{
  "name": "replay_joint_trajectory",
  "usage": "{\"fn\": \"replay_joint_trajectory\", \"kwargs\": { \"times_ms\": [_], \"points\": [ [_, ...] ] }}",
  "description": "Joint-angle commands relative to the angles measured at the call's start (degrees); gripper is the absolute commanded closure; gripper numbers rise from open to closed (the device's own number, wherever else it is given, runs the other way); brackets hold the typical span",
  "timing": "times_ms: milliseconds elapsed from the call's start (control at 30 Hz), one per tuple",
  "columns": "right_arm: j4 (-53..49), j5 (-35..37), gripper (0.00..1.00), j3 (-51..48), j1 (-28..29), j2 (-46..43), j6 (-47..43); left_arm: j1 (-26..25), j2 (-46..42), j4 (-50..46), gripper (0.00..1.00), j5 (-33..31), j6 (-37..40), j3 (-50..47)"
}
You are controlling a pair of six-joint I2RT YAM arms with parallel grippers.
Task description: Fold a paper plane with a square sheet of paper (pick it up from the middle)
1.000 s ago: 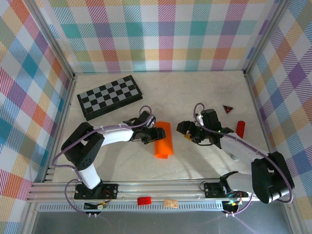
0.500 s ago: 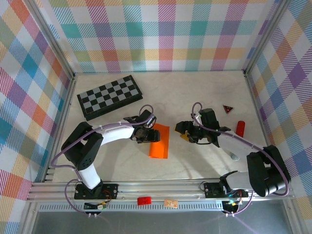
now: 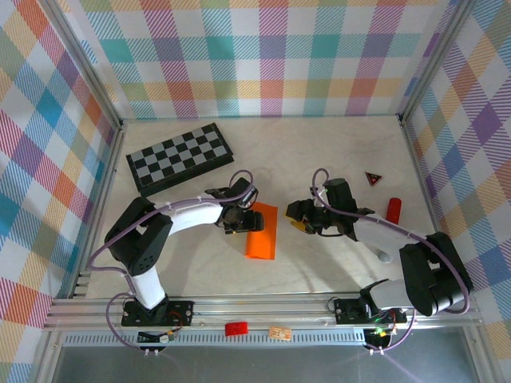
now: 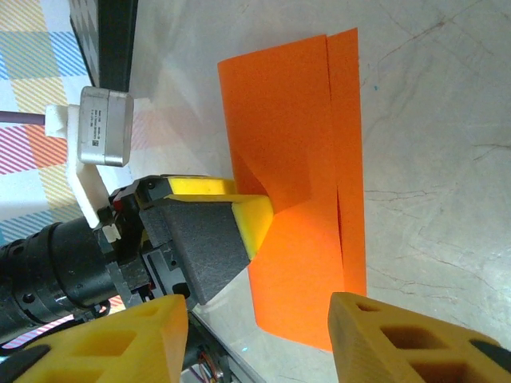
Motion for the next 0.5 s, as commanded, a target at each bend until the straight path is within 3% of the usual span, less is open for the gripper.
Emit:
{"fn": "replay_joint_trajectory", "kwargs": {
  "times_ms": [0,100,467],
  "points": [
    [1.38,-1.57,0.53,0.11,0.76,1.28,0.46,-0.01,4.41,1.84,0.27,2.2,2.14,0.17],
    [0.77,-1.31,0.6,0.87,1.27,2.82,0.32,0.02,4.55,0.34,0.25,0.92,3.13,0.69],
    [-1.46,1.58,0.62,4.43,4.35,8.42,0.7,-0.09,6.43,-0.71,0.22,-1.99,0.63,1.54]
  ]
}}
